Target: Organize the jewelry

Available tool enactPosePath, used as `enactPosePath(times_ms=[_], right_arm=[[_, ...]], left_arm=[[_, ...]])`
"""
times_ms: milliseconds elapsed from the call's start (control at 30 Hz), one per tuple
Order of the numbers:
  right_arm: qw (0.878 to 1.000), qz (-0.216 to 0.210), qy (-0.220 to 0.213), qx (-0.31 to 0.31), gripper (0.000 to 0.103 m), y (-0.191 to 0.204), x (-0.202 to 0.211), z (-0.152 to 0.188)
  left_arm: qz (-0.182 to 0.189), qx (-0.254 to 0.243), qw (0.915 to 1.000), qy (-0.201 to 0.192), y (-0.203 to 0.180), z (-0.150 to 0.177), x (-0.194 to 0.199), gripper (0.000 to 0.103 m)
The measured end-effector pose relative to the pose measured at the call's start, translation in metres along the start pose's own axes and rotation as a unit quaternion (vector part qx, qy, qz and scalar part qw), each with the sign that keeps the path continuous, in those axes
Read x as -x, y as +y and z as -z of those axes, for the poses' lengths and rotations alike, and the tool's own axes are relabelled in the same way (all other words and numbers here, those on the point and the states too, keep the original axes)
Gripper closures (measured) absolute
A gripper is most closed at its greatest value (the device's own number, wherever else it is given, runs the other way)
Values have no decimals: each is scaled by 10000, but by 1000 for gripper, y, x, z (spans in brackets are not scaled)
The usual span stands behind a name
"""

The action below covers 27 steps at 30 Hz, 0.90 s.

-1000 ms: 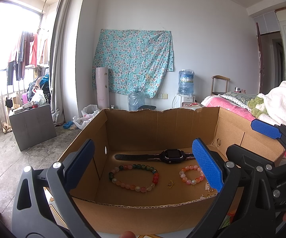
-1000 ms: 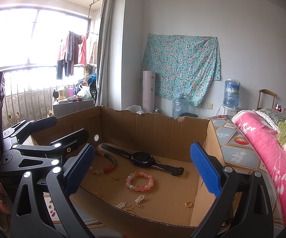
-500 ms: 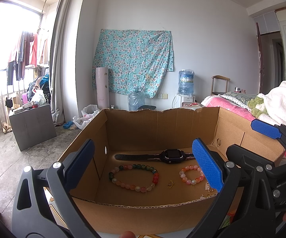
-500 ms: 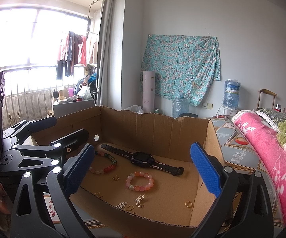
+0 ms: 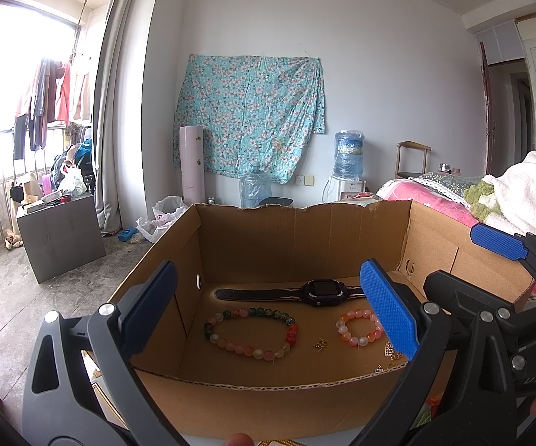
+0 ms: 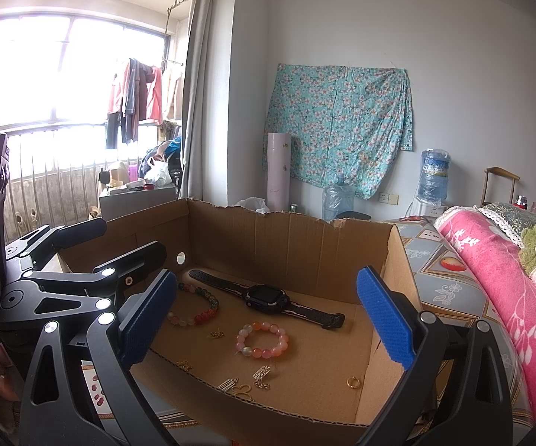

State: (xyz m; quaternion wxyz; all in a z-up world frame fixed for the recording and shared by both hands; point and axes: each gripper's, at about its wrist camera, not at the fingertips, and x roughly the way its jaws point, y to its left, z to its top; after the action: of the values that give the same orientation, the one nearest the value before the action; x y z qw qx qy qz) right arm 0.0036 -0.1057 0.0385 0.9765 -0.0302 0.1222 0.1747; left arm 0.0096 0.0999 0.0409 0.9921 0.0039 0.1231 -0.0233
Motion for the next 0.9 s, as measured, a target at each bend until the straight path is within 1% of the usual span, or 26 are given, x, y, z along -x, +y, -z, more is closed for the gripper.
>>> enactPosePath(times_ms=[900], right_arm=[[10000, -1, 0, 0, 8, 1, 1, 0]], left_arm=[[-1, 0, 10000, 0, 0, 1, 1, 8]])
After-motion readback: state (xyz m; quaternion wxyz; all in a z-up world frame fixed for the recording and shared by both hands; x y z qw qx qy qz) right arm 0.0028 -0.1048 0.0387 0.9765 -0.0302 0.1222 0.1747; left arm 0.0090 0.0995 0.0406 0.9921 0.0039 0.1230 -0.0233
